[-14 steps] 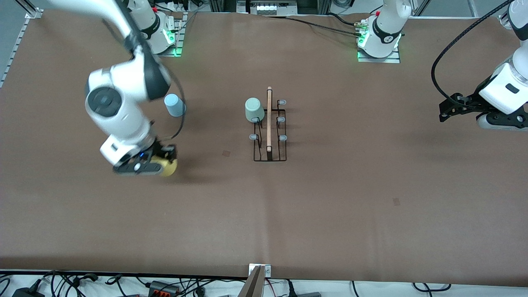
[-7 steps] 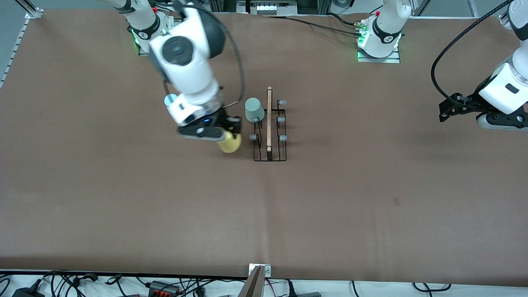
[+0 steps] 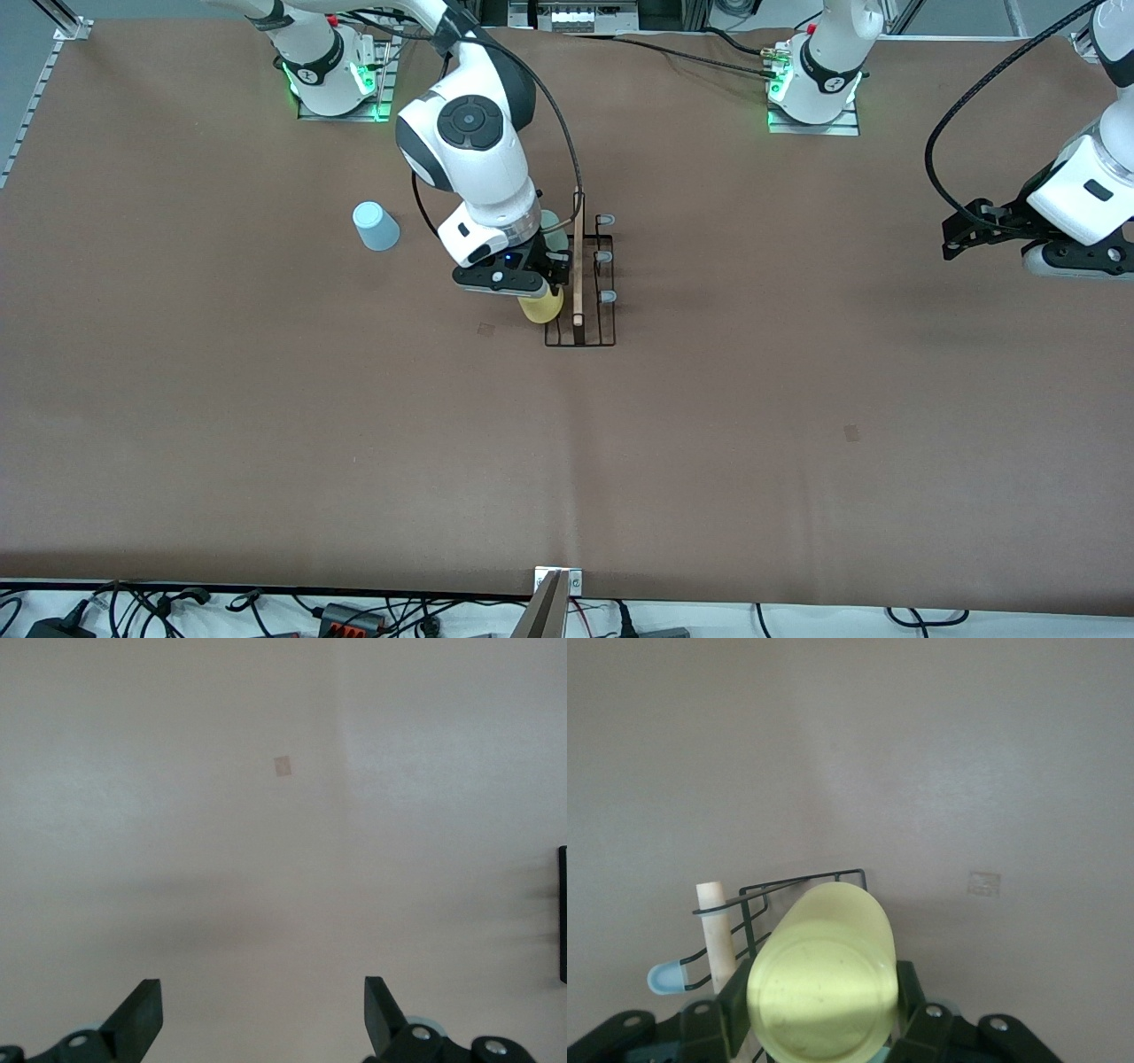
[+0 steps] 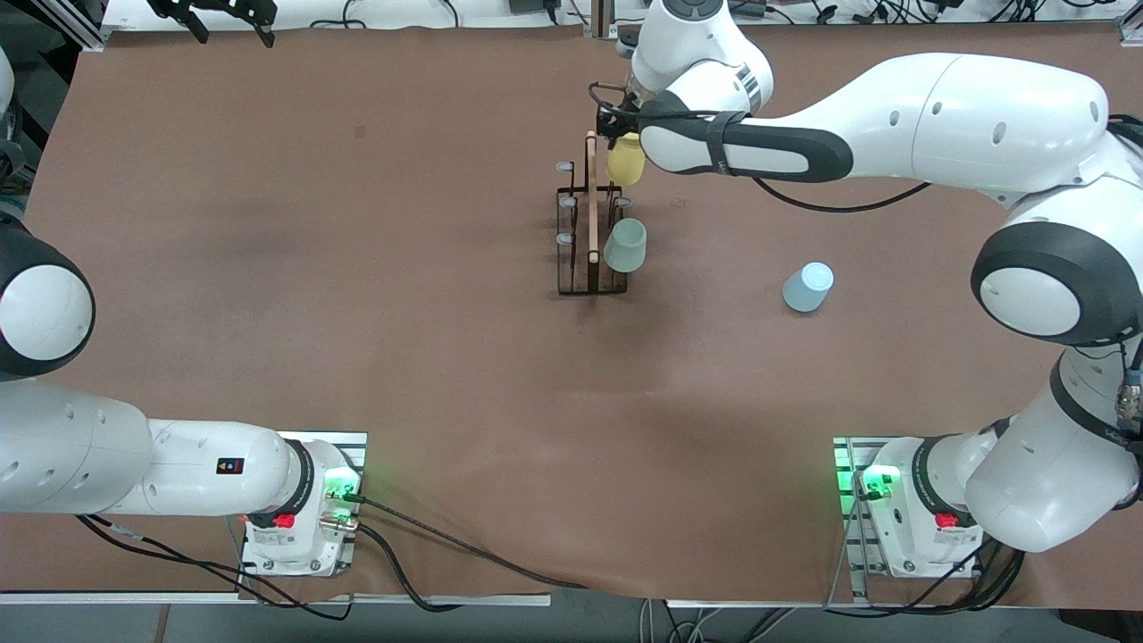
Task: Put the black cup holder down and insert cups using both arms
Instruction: 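Lower the yellow cup onto a rack peg and open the right gripper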
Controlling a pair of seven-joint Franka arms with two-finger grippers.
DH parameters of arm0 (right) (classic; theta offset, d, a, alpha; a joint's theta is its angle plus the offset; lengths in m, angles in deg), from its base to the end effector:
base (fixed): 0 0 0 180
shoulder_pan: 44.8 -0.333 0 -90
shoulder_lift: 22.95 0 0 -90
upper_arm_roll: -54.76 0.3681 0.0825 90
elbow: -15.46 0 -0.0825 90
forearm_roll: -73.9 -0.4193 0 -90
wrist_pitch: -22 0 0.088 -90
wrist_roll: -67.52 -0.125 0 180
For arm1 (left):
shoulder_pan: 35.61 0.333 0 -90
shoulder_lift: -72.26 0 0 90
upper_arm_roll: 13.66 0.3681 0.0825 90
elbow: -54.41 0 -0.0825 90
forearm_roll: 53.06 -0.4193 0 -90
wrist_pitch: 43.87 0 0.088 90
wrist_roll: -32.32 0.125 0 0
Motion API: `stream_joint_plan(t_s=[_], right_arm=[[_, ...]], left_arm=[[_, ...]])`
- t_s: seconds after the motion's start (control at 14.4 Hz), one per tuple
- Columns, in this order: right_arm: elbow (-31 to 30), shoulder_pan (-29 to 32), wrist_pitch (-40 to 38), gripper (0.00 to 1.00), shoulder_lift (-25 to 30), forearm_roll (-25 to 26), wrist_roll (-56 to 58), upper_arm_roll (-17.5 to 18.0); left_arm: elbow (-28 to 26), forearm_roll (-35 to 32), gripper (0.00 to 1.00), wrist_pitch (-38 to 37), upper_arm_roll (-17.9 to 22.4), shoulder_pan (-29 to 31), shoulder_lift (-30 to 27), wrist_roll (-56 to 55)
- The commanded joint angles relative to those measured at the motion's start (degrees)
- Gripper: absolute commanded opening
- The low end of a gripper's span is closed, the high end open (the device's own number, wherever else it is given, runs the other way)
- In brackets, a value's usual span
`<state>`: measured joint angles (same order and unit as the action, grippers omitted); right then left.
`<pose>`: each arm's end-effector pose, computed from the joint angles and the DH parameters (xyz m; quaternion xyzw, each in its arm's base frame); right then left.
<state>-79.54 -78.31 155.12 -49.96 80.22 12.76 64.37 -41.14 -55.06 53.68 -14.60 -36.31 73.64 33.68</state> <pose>0.5610 0.4983 0.3695 -0.9917 0.0802 -0.0714 0.0713 0.6068 -0.0133 0.6063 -0.9994 0.0284 -0.0055 0.0171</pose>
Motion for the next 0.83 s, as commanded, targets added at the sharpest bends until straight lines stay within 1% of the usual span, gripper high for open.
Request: stream_joint_plan(t_s=[0.0,0.07,0.21,0.35,0.49,0.62,0.76], right_arm=[[1.8,-1.4,0.5,0.71,-2.3,1.0,-2.4,-0.5],[1.8,-1.1,0.5,1.0,-2.4,1.1,-2.1,-0.6],[1.8,0.4,0.2,1.0,-1.5,1.0,0.3,-0.7],[1.2,3.8,-2.0,1.0,3.0,0.7,2.7,-0.6],[1.2,7.1,-7.9,1.0,7.6,0.5,6.6,-0.6],[0.6,12.7,-13.8,1.0,13.5,0.4,10.5,-0.3],[0.3,19.2,-21.3,1.0,19.0,-0.3,15.9,-0.3]], left_arm=[[1.7,-1.1,1.0,-1.5,-0.2,0.1,0.8,-0.4],[1.7,-1.1,1.0,-1.4,-0.2,0.1,0.7,-0.4],[1.7,-1.1,1.0,-1.5,-0.3,0.1,0.7,-0.3],[1.7,-1.1,1.0,-1.6,-0.3,0.1,0.7,-0.3],[1.7,-1.1,1.0,-1.6,-0.3,0.0,0.7,-0.6],[1.7,-1.1,1.0,-1.6,-0.3,0.0,0.7,-0.6],[1.7,-1.1,1.0,-1.6,-0.4,-0.1,0.6,-0.4]])
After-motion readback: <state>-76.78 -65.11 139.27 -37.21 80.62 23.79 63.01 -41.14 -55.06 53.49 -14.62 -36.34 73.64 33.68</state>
